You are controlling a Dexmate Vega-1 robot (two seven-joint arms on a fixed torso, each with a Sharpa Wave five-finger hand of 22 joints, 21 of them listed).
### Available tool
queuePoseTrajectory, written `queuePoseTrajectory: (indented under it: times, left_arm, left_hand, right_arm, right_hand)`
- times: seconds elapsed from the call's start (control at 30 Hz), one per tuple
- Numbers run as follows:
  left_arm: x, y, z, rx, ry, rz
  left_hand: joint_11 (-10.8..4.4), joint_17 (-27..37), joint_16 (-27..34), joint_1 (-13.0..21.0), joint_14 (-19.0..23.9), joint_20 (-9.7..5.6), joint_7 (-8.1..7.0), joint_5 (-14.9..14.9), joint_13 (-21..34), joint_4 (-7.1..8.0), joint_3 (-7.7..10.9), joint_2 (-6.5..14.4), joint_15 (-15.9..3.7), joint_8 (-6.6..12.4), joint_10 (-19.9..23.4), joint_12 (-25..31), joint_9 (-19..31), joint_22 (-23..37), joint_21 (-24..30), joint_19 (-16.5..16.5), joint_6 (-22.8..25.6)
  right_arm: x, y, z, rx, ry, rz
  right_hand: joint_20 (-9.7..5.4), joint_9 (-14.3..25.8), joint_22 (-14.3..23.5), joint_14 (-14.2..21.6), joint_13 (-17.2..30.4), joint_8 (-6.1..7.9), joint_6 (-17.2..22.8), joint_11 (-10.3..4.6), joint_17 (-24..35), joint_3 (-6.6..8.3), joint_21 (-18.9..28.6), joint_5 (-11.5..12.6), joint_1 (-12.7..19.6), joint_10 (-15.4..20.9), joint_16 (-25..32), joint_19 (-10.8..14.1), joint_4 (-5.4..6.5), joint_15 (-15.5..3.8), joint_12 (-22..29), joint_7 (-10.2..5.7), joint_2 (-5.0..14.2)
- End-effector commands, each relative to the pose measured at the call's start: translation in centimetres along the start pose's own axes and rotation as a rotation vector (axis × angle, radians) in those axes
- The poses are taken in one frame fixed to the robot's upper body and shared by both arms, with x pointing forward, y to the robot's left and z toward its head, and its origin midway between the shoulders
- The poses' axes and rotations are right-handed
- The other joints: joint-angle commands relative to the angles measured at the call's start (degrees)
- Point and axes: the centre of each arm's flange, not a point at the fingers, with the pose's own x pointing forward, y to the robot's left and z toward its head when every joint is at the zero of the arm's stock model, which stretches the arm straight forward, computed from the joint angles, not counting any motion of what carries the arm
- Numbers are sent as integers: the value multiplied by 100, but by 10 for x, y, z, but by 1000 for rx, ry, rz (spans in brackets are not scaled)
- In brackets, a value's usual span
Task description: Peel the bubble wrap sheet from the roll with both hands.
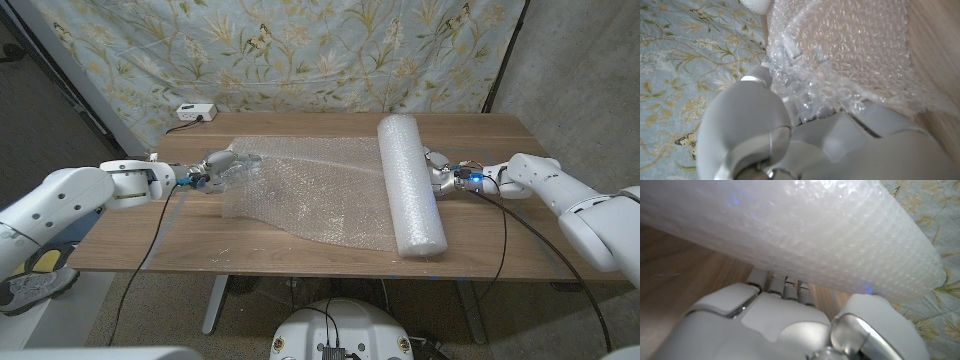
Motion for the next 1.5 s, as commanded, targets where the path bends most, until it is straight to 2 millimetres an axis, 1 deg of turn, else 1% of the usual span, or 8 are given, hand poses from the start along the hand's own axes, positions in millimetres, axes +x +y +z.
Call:
queuePoseTrajectory:
  times: [0.03, 0.43, 0.6, 0.77, 0.93, 1.13, 1.3, 1.5]
  left_arm:
    - [-16, 7, 9, 30, -4, 19]
    - [-39, 13, 15, 50, -19, 51]
    - [-45, 15, 15, 53, -26, 57]
    - [-45, 16, 13, 56, -37, 66]
    - [-40, 15, 10, 50, -38, 57]
    - [-37, 16, 11, 52, -42, 47]
    - [-40, 17, 12, 51, -36, 41]
    - [-50, 23, 14, 62, -32, 56]
  left_hand:
    - [-105, 12, -27, 30, 1, 12, 92, -32, 14, -1, -6, 32, -26, -11, 132, -32, 25, 20, 42, -32, 75]
    - [-89, 13, -47, 17, -8, 16, 95, -33, 25, 6, -1, 41, -24, -25, 113, -52, 30, 19, 57, -62, 56]
    - [-107, 18, -53, 26, -17, 16, 84, -33, 22, -4, 2, 39, -38, -30, 113, -63, 33, 18, 67, -68, 51]
    - [-112, 22, -56, 20, -17, 18, 84, -35, 32, -1, 0, 40, -26, -36, 89, -75, 36, 18, 74, -79, 42]
    - [-111, 24, -64, 14, -24, 24, 89, -35, 27, 4, 3, 48, -24, -42, 86, -87, 41, 18, 83, -84, 28]
    - [-107, 27, -69, 8, -28, 27, 95, -36, 26, 6, 2, 47, -22, -43, 93, -92, 45, 17, 92, -87, 31]
    - [-99, 28, -74, 6, -28, 28, 91, -36, 28, 5, 4, 49, -24, -42, 107, -92, 47, 16, 99, -94, 38]
    - [-103, 31, -76, 1, -23, 29, 89, -37, 34, 5, 4, 49, -19, -44, 97, -99, 49, 16, 107, -99, 39]
  right_arm:
    - [4, 2, -1, 0, 0, -2]
    - [6, 4, -3, 4, 6, -6]
    - [9, 4, -4, 5, 17, -9]
    - [13, 5, -4, 5, 27, -10]
    - [16, 7, -2, 1, 35, -10]
    - [21, 9, 1, -5, 36, -9]
    - [26, 10, 1, -8, 39, -6]
    - [29, 11, 0, -8, 39, -3]
  right_hand:
    - [-6, 6, 16, 65, 31, 27, 41, 0, 21, -51, -20, 27, -2, 39, 8, 46, -16, -17, -18, 364, 74]
    - [-9, 0, 15, 85, 34, 27, 59, 0, 20, -84, -18, 40, 6, 58, 10, 82, -22, -25, -30, 364, 90]
    - [-9, -4, 15, 100, 36, 27, 70, 0, 21, -104, -17, 48, 11, 72, 13, 104, -26, -33, -36, 364, 102]
    - [-7, -8, 15, 112, 38, 26, 83, 0, 20, -127, -21, 58, 19, 87, 12, 118, -30, -39, -44, 364, 116]
    - [-7, -11, 14, 127, 40, 26, 92, 0, 20, -140, -23, 64, 27, 97, 15, 129, -33, -35, -50, 364, 130]
    - [-8, -13, 14, 136, 43, 26, 106, 0, 21, -156, -25, 72, 36, 110, 15, 145, -35, -40, -56, 363, 149]
    - [-8, -16, 14, 139, 46, 32, 132, -1, 21, -169, -27, 78, 44, 123, 13, 157, -37, -56, -61, 363, 166]
    - [-8, -18, 14, 153, 48, 31, 142, -1, 22, -183, -29, 84, 53, 132, 14, 170, -41, -43, -67, 364, 179]
